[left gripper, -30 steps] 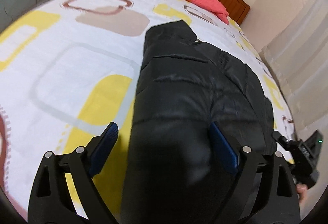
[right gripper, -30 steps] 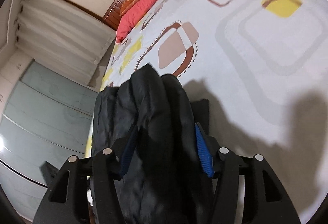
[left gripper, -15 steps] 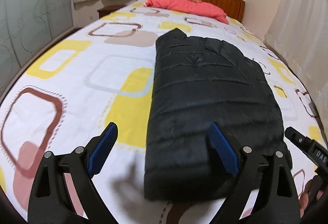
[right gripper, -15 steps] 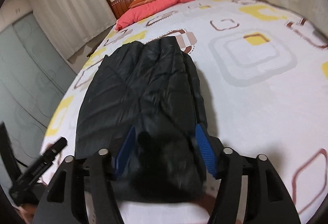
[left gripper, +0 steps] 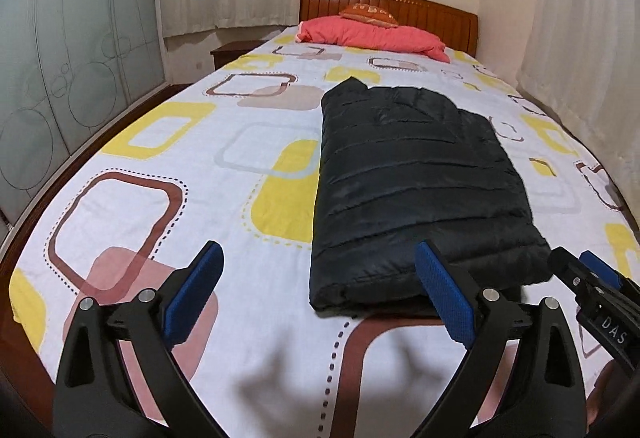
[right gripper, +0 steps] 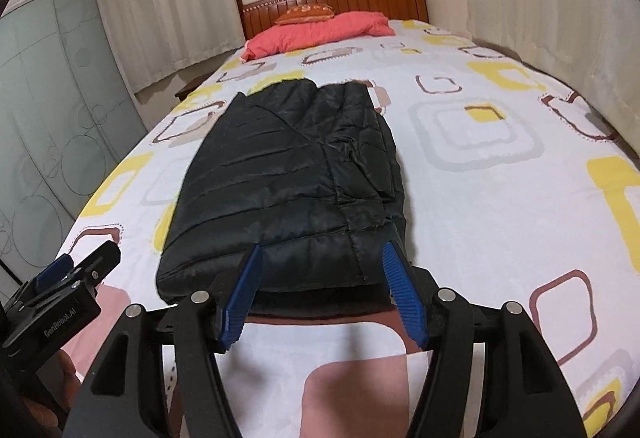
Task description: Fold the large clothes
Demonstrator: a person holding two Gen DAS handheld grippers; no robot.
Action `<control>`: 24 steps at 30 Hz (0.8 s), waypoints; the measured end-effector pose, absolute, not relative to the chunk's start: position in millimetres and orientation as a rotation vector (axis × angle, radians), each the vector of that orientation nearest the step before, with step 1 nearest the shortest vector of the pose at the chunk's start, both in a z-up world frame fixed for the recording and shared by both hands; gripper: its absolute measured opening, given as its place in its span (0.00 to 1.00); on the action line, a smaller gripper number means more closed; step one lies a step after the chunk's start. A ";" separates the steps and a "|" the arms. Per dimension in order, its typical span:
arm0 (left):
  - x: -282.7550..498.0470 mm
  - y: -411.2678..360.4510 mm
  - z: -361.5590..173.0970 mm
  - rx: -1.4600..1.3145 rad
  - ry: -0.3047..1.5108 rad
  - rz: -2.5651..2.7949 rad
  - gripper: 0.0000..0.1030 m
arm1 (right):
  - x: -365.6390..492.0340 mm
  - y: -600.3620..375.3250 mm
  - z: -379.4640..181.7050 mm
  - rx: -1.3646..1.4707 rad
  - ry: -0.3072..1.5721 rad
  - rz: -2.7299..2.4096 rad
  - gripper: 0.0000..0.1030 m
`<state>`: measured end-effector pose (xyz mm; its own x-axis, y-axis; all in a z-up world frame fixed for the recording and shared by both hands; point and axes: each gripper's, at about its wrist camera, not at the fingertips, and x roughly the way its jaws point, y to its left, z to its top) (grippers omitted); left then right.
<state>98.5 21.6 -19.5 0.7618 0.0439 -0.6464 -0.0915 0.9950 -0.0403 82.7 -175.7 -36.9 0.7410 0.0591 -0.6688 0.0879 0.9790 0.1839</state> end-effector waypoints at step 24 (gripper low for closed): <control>67.3 3.9 7.9 -0.044 0.646 0.045 0.97 | 45.5 -153.1 -6.3 0.145 0.641 -0.014 0.65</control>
<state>67.3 3.9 7.9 0.7978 0.0281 -0.6023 -0.0553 0.9981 -0.0267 45.5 -153.1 -6.3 0.8016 0.0318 -0.5970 0.0580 0.9897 0.1306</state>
